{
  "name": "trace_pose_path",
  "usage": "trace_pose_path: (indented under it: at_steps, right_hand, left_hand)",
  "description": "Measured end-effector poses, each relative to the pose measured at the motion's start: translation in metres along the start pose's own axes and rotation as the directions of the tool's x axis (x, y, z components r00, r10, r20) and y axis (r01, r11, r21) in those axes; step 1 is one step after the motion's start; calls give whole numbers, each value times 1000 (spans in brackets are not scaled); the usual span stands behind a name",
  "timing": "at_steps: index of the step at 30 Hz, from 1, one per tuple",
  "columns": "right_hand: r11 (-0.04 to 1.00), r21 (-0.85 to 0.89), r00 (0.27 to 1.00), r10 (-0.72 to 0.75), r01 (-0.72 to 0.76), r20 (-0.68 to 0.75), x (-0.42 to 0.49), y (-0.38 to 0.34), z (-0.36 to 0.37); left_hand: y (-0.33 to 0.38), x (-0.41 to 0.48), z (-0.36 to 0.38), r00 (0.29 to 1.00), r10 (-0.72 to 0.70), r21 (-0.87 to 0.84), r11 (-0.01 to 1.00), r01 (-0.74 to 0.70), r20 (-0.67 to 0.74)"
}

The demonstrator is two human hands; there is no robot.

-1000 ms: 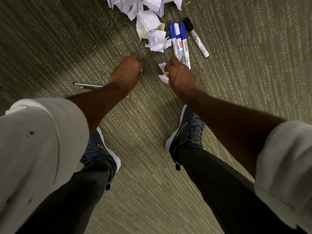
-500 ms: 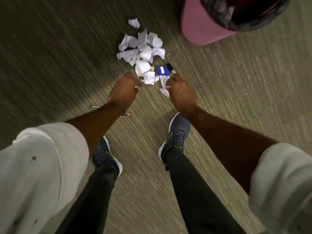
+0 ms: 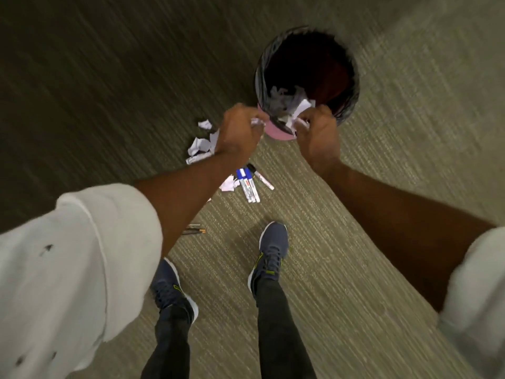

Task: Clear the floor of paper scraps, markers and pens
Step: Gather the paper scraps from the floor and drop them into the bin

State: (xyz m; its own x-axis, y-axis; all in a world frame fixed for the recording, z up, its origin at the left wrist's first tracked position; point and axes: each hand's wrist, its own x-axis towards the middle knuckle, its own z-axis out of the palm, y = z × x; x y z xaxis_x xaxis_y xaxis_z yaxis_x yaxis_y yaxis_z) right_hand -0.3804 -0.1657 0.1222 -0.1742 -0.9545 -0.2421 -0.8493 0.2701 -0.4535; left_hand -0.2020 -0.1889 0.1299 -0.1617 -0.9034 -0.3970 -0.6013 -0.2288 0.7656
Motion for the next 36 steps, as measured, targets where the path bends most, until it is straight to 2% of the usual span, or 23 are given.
trace_pose_path:
  at_steps: [3,7,11,19,25,28,31,36]
  right_hand:
    - [998,17,998,54,-54,-32,21,10,-13]
    - [995,34,993,99,-97,-61,41,20,-32]
    - [978,189,996,84,-86,21,49,26,-51]
    - [981,171,995,99,-96,-5,55,40,-59]
    - [973,180,990,143,-141,2,40,43,-40]
    - [983,163,997,77,-80,21,24,30,-24]
    - [991,135,998,-5,-3,57,5,14,-5]
    - [996,37,966,-89,83,244,-31,-5,46]
  left_hand:
    - [33,27,18,999,12,-74,997,-15,-47]
    - [70,58,33,995,34,-62,997,-40,-89]
    - [88,73,41,997,55,-114,992,-61,-55]
    - [88,83,47,999,38,-94,995,-41,-28]
    - [59,63,35,1000,-9,-75,997,10,14]
    - [33,48,15,999,-47,-98,994,48,10]
    - [-2,26,-5,983,-184,-190,965,179,-7]
    - [-90,-25,-29,953,-302,-17,953,302,-20]
